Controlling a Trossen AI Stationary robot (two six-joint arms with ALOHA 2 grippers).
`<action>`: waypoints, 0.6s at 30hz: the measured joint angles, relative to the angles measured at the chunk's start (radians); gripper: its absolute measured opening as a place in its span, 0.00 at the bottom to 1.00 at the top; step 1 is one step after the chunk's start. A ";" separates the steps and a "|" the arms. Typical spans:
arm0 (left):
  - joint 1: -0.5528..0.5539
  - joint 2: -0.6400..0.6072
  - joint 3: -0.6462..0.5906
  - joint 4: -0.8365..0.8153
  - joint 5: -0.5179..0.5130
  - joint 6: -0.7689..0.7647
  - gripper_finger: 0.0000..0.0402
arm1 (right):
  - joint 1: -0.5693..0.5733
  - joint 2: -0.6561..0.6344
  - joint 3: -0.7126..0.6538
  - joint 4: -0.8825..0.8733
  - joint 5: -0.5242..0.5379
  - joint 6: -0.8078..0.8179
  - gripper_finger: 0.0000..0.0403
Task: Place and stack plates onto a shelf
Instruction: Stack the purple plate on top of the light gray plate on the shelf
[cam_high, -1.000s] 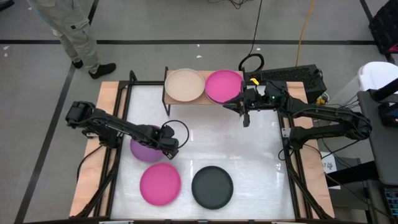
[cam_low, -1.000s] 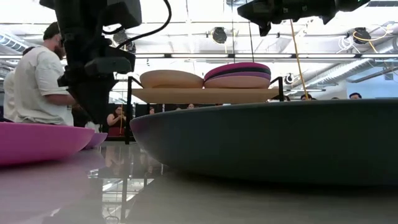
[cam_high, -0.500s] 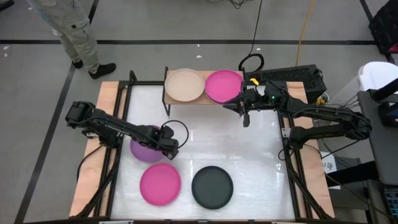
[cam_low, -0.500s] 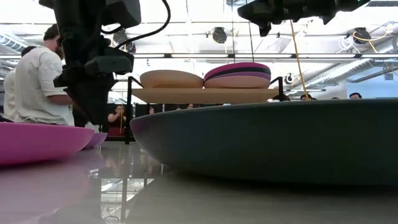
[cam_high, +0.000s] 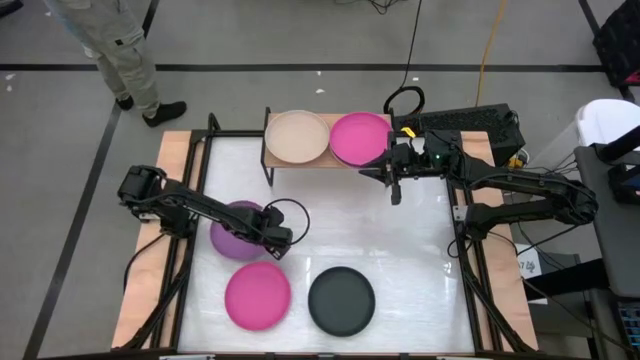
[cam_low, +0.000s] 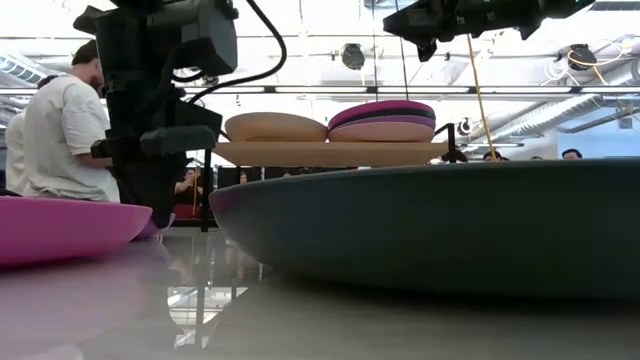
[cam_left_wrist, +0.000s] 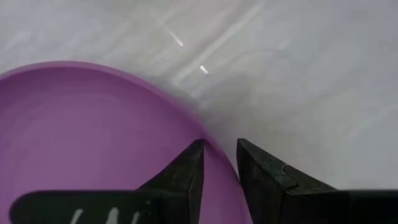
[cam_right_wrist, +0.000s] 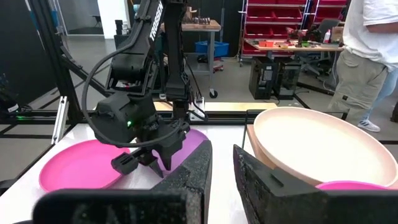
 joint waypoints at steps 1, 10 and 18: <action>0.003 0.000 0.000 -0.001 0.000 -0.007 0.25 | 0.000 0.000 0.000 0.000 0.000 0.000 0.13; 0.003 0.000 0.000 -0.005 0.008 -0.013 0.21 | 0.000 0.000 0.000 0.000 0.000 0.007 0.13; 0.005 -0.001 0.003 -0.055 0.028 0.033 0.02 | 0.000 0.000 0.000 -0.006 0.000 0.007 0.13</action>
